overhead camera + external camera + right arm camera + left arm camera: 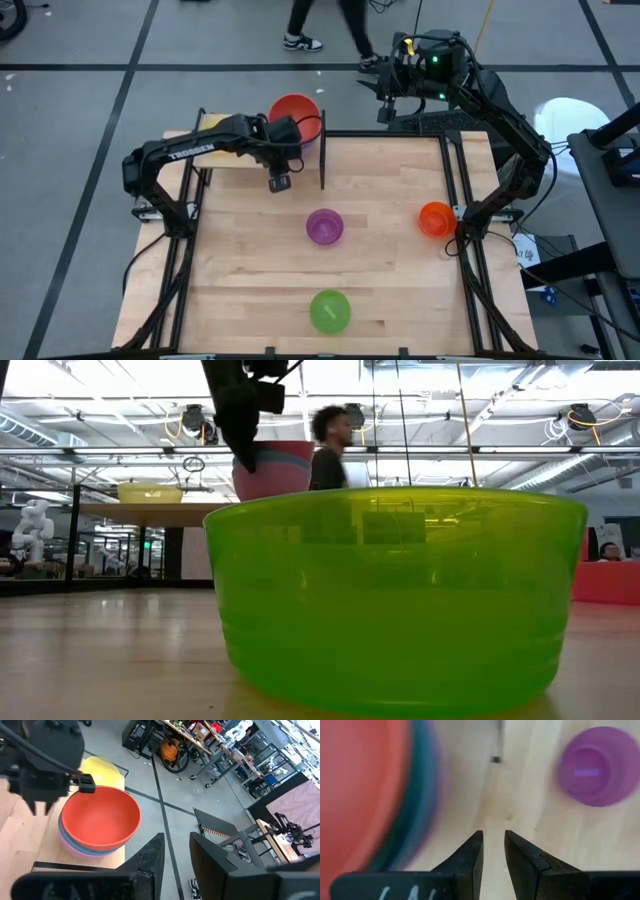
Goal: Place and stack bowls onto a shelf
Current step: Adjust the bowls on the shelf, then stack the purple bowl on the yellow bowl on the shelf
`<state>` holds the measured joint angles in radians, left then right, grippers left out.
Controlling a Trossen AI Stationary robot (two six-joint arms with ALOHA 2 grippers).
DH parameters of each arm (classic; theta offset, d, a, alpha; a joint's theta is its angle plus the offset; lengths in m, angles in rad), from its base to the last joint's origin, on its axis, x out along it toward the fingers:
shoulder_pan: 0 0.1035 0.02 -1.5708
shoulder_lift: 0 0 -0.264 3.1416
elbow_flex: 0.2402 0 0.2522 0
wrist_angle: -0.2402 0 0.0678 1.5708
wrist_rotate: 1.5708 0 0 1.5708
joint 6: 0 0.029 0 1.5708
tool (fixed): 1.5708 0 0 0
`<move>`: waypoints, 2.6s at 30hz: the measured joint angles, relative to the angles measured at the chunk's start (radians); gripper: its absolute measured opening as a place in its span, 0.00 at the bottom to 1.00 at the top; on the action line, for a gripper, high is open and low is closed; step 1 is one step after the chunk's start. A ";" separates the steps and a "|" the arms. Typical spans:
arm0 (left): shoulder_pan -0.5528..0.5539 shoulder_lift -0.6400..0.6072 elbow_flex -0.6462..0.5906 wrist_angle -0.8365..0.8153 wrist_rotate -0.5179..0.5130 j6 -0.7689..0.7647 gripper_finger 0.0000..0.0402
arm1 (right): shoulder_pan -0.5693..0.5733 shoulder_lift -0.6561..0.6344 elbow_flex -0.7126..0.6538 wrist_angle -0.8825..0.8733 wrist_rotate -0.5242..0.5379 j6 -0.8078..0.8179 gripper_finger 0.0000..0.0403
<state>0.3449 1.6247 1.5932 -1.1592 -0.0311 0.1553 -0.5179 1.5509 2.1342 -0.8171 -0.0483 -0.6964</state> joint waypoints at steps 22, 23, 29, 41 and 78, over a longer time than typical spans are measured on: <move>-0.192 -0.429 0.002 -0.209 -0.098 -0.264 0.21 | 0.143 0.034 -0.097 -0.454 -0.007 0.089 0.21; -0.197 -0.439 0.002 -0.218 -0.105 -0.264 0.21 | 0.167 0.032 -0.134 -0.447 -0.007 0.080 0.21; -0.210 -0.497 0.002 -0.284 -0.111 -0.285 0.21 | 0.296 0.031 -0.398 -0.323 -0.007 0.049 0.21; -0.210 -0.633 0.002 -0.333 -0.111 -0.322 0.21 | 0.448 0.031 -0.857 0.210 -0.200 0.168 0.21; -0.210 -0.697 0.002 -0.338 -0.106 -0.402 0.21 | 0.488 0.282 -1.055 0.647 -0.163 0.292 0.02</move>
<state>0.1349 0.9279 1.5951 -1.4975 -0.1368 -0.2470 -0.0303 1.8324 1.0794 -0.1701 -0.2111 -0.4039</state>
